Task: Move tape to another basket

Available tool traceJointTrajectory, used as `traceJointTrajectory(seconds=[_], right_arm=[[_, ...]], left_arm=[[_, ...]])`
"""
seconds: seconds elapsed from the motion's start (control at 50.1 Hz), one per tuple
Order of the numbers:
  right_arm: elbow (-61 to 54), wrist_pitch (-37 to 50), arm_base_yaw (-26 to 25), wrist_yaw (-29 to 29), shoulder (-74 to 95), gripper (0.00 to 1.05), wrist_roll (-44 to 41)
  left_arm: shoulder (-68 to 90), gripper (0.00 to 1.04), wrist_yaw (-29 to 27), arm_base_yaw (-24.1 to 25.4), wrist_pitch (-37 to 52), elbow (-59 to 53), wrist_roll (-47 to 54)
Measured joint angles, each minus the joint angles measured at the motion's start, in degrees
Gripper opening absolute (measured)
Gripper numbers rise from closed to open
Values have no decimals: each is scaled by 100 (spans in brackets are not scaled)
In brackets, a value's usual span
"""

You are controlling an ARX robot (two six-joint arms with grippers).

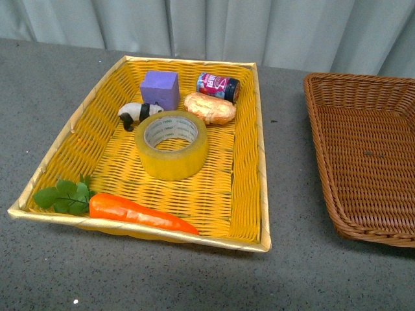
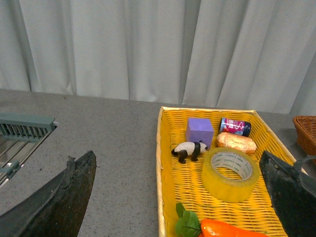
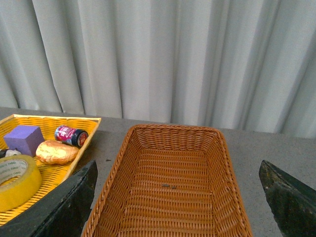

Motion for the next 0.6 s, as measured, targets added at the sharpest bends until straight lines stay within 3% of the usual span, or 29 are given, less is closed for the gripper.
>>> traceJointTrajectory(seconds=[0.599], right_arm=[[0,0,0,2,0,96,-2]], left_arm=[[0,98,0,0,0,0,0]])
